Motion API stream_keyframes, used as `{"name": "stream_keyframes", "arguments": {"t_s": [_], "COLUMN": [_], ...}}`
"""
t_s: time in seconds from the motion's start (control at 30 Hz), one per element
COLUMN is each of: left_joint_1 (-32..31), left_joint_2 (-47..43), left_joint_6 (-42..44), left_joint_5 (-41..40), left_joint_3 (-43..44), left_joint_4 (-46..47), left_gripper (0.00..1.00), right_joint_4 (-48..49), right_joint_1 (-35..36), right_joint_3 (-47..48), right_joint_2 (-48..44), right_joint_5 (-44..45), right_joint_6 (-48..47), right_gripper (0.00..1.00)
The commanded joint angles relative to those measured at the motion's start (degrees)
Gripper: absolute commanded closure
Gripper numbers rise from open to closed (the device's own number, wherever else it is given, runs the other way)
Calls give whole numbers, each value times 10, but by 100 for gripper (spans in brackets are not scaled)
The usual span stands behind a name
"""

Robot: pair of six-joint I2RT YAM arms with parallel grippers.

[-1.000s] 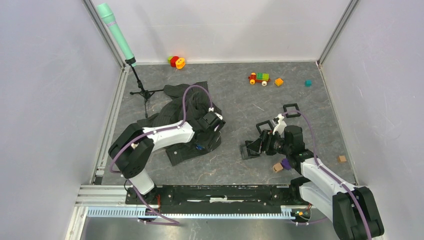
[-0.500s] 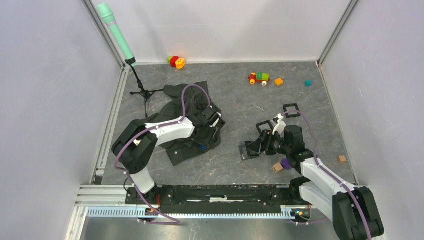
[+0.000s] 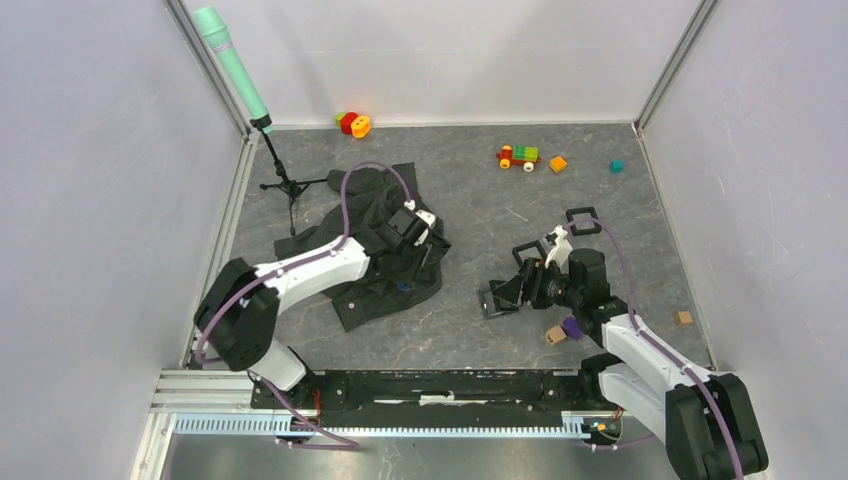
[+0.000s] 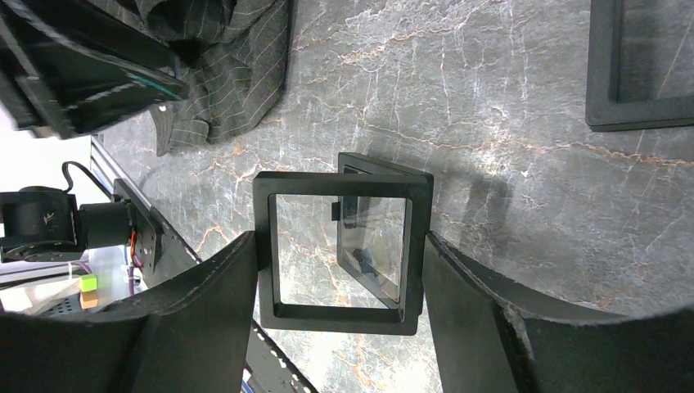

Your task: Remove the brooch from the garment

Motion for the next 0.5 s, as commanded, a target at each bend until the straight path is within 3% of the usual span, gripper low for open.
{"name": "stream_keyframes", "arguments": {"t_s": [0.0,0.47], "left_joint_1": [-3,-95], "left_joint_2": [-61,-56], "left_joint_6": [-22,-26], "left_joint_5": [24,97], "left_joint_3": [2,-62], "left_joint_4": [15,283], "left_gripper": [58,55], "right_joint_4": [12,253], "right_joint_1": [-3,-3], "right_joint_3": [28,-51], "right_joint_2": [4,67], "right_joint_5": [-11,-61], "right_joint_6": [-4,162], "right_gripper": [36,37]}}
